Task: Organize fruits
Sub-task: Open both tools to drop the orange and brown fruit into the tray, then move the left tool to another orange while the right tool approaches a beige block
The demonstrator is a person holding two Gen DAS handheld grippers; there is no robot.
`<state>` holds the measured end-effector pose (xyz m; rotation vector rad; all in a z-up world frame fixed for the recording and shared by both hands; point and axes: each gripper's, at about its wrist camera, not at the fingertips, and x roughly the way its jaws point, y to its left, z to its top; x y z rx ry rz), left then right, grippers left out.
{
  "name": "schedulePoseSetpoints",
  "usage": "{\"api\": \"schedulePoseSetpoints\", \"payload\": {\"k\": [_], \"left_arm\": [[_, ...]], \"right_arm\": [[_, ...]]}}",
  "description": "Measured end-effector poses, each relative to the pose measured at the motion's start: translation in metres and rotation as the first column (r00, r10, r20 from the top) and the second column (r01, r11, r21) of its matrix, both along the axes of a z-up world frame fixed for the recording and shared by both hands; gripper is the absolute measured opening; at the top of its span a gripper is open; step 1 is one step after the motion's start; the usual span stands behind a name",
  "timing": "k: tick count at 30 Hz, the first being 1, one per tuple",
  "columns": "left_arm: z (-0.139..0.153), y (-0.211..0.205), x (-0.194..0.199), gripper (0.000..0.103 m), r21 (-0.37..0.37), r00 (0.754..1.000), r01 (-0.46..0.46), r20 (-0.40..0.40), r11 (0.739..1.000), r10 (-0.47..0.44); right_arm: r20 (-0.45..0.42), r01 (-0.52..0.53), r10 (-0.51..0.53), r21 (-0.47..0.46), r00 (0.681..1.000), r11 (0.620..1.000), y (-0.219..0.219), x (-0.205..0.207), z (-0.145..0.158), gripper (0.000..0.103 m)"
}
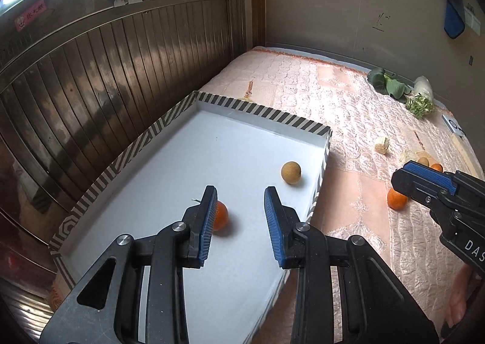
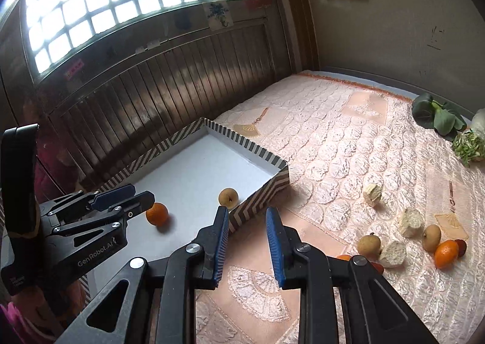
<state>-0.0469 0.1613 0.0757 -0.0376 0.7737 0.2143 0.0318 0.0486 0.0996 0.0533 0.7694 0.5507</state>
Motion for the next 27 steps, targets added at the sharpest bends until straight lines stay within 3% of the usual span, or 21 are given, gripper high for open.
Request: {"api": "schedulePoseSetpoints", "payload": {"k": [8,14,27], "left_arm": [[0.003,-0.054,-0.006,0.031,0.011,0.994,0.105,0.039,0.994,-0.106],[0.003,-0.084,-0.006,0.031,-0.024,0.979,0.2,0.047,0.979,-0.199],[-0.02,-0.122,0.013,0.031,-0.119,0.92,0.385,-0.027,0.915,-0.391]], "right_arm": [[0.036,0.135,-0.134,-0.026,0.99,0.991,-0.053,-0.033,-0.003,0.024],[0.047,0.214,-0.212,-0.034,0.976,0.976,-0.093,-0.057,-0.008,0.024],[-0.03,0.339,-0.342,-0.073,0.939,0.938,-0.167,-0.081,-0.034,0.024]]}}
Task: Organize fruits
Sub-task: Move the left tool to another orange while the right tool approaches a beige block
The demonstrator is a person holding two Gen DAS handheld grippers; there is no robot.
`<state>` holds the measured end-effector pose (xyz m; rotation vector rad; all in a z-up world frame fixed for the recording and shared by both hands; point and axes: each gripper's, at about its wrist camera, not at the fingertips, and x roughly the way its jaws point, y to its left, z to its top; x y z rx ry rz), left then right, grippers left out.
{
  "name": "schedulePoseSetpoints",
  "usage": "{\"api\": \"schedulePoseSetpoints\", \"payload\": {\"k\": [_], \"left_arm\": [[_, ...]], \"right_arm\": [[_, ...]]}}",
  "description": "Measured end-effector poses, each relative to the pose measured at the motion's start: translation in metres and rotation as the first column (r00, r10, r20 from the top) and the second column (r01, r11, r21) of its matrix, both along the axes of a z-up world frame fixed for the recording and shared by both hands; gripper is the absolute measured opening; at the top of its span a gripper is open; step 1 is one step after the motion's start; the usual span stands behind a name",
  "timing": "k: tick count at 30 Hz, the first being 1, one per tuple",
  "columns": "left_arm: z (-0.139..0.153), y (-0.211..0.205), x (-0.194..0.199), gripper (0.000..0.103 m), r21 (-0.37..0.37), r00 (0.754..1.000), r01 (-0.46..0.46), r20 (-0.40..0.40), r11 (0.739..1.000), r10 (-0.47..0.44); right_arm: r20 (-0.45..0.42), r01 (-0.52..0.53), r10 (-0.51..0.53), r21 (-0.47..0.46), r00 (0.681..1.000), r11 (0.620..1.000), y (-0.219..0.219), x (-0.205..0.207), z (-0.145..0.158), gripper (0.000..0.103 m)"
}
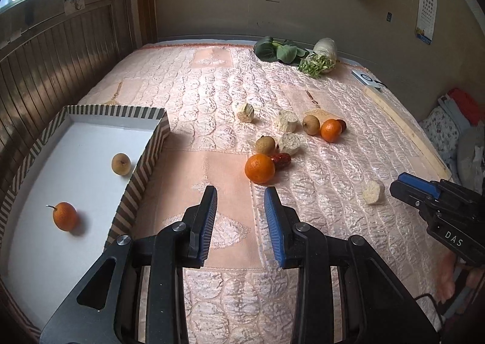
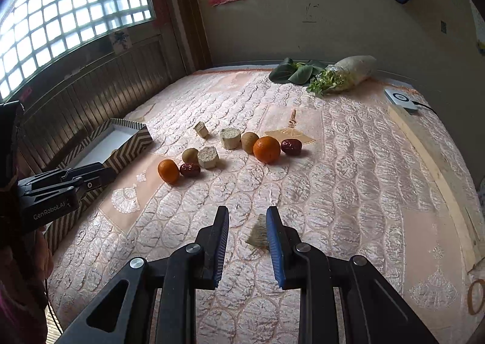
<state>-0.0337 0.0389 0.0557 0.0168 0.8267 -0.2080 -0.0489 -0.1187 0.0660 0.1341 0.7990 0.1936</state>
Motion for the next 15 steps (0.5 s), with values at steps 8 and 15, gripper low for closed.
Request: {"api": "schedulePoseSetpoints", "payload": {"k": [8,15], "left_arm": [[-0.018,-0.017,0.027,0.031,-0.063,0.993,0.097,-0.065,0.993,-0.101],[-0.023,-0.024,0.043,0.031,-0.038,0.991,0.096,-0.089,0.995,-0.099]], "right_arm": [[0.001,-0.004,0.004,0.028,1.0,1.0,-0.006,-0.001,0.0,0.024],[0.003,-0.046,0.046,0.002,0.999,0.999,0.006,0.007,0.005,0.024]]}}
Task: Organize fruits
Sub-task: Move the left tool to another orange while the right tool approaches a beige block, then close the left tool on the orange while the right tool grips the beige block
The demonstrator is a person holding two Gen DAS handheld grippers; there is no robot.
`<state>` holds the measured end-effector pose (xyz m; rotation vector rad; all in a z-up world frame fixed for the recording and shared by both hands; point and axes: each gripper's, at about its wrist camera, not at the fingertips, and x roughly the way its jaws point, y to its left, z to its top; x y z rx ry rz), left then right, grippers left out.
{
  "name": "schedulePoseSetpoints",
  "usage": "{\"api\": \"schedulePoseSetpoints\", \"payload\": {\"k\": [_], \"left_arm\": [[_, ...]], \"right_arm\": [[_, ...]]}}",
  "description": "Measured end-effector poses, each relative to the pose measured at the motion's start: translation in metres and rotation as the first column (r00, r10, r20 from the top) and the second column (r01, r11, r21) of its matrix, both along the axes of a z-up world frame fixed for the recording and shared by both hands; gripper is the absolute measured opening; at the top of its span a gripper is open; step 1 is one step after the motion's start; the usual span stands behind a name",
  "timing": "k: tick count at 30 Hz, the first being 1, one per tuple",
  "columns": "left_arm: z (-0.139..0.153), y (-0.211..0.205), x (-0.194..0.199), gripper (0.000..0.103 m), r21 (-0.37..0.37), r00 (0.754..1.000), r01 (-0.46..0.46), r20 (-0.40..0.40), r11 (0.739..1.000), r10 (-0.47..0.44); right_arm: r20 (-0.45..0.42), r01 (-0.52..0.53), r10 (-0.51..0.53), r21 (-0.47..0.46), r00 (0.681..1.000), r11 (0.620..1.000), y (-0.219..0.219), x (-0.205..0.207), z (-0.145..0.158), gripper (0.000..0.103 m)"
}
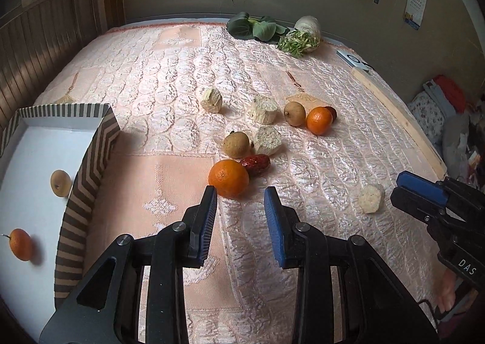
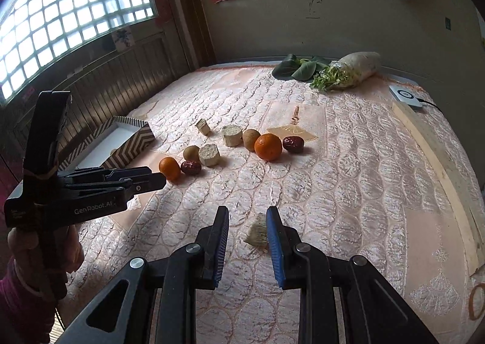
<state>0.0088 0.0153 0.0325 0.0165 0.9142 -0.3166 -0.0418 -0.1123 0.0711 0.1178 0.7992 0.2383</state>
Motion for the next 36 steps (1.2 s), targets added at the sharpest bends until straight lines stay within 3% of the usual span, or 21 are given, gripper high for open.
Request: {"api": "schedulePoseSetpoints", "payload": {"k": [11,19,27,36], "left_arm": [[-0.009,-0.001,0.023,0.031,0.05,1.0,-0.01,0.003,0.999,0.01],[-0.019,-0.004,0.033,0.031,0.069,1.0,-0.015,-0.014,0.998,0.016],[-0.019,-0.002,0.037,0.031,0.052,1.0,-0.023,-0.009,0.998,0.024],[-0.019,-0.001,0.039,0.031,0.031,1.0,-0.026,-0.009,0.999,0.027]], "right_arm": [[-0.004,-0.025,0.025,0.012,1.0,1.0,0.009,0.008,-0.002,0.024],[0.004,0.022,-0.022,0.032,1.0,0.999,-0.01,0.007,0.004,0.024],[-0.064,0.019,-0.017,0.018,0.998,1.0,-0.03,-0.004,-0.013,0.025],[-0.1,-0.043,0.041,-0.021,0.994,0.999,-0.004,0.007,-0.024,0.029]]}}
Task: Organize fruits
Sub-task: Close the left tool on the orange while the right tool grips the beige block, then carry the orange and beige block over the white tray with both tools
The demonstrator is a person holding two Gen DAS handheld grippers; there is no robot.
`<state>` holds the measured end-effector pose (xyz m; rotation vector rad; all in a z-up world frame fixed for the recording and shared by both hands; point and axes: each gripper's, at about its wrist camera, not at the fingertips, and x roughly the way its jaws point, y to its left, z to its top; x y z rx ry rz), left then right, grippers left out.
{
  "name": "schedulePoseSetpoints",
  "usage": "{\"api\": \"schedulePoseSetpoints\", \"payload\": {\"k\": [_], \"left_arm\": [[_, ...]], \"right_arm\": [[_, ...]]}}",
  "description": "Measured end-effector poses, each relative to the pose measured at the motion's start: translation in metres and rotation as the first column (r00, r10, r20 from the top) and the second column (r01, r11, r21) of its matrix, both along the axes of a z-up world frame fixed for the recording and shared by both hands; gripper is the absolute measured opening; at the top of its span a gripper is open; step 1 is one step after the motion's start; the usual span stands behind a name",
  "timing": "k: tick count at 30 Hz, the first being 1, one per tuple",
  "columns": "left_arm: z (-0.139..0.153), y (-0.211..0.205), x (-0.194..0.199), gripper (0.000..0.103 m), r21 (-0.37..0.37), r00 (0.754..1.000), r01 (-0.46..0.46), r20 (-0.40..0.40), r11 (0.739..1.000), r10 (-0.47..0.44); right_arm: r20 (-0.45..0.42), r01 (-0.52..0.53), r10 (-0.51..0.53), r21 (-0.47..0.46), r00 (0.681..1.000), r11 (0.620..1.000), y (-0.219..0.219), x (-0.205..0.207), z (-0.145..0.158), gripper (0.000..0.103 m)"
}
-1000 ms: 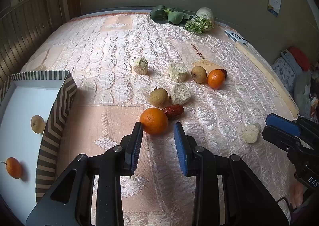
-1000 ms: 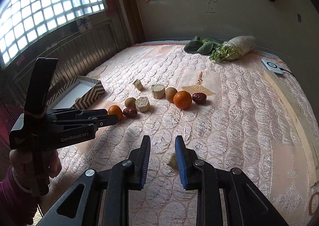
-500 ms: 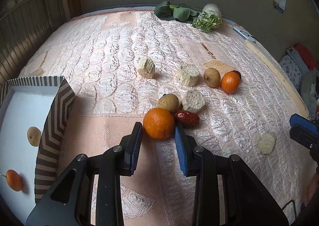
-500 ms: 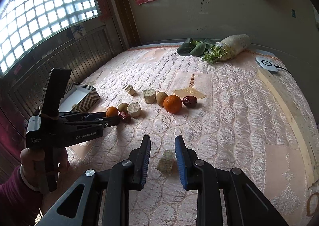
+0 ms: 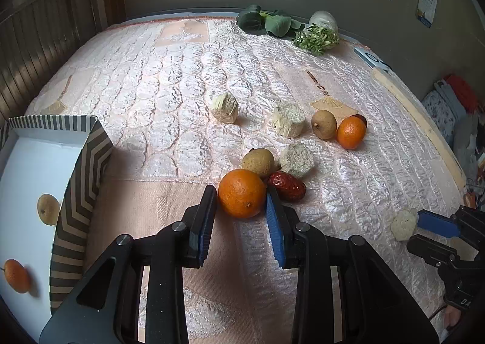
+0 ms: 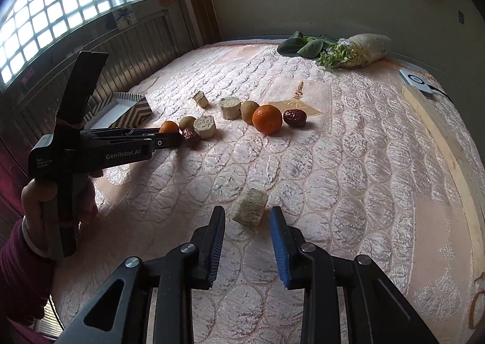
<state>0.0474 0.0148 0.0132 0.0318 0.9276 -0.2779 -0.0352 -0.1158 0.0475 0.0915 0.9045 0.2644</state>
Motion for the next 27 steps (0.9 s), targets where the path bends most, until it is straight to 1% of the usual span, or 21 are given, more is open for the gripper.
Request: {"api": "schedulePoseSetpoints", "payload": {"k": [4,5,6,7,8,11,14,16,23,27], "left_arm": [[0.0,-0.002,-0.001,0.031,0.015,1.0,-0.003,0.008,1.0,0.003],[0.0,-0.002,-0.001,0.031,0.016,1.0,-0.004,0.009,1.0,0.004],[0.0,-0.002,-0.001,0.031,0.011,1.0,-0.007,0.009,1.0,0.007],[0.0,-0.001,-0.001,0.031,0.002,1.0,-0.008,0.009,1.0,0.008],[0.0,0.0,-0.001,0.03,-0.003,1.0,-0.009,0.009,1.0,0.009],[0.002,0.002,-0.004,0.029,-0.011,1.0,-0.008,0.013,1.0,0.008],[0.007,0.002,-0.012,0.028,-0.006,0.999,-0.012,0.039,1.0,0.012],[0.012,0.002,-0.018,0.028,-0.008,0.998,-0.011,0.058,1.0,0.012],[0.026,0.014,-0.042,0.028,-0.034,0.997,-0.045,0.059,0.998,0.047],[0.037,0.026,-0.055,0.028,-0.023,0.993,-0.084,0.079,0.996,0.086]], "right_arm": [[-0.059,0.039,-0.037,0.029,0.998,0.999,0.0,0.01,-0.012,0.03],[-0.061,0.047,-0.045,0.039,0.997,0.998,-0.001,0.012,-0.014,0.03],[-0.041,0.052,-0.05,0.047,0.998,0.998,-0.002,0.012,-0.014,0.03],[-0.044,0.05,-0.048,0.043,0.998,0.998,-0.002,0.013,-0.015,0.024],[-0.043,0.045,-0.043,0.037,0.998,0.998,-0.001,0.013,-0.015,0.021],[-0.021,0.034,-0.034,0.005,0.999,0.999,0.004,0.01,-0.013,0.021],[0.003,0.023,-0.023,0.0,1.0,1.0,0.008,0.008,-0.007,0.021],[0.016,0.021,-0.021,0.007,1.0,1.0,0.01,0.007,-0.002,0.021],[0.034,0.014,-0.016,0.059,0.999,0.998,0.02,0.009,0.013,0.021],[0.055,-0.014,0.011,0.05,0.998,0.999,0.036,0.009,0.021,0.021]]}}
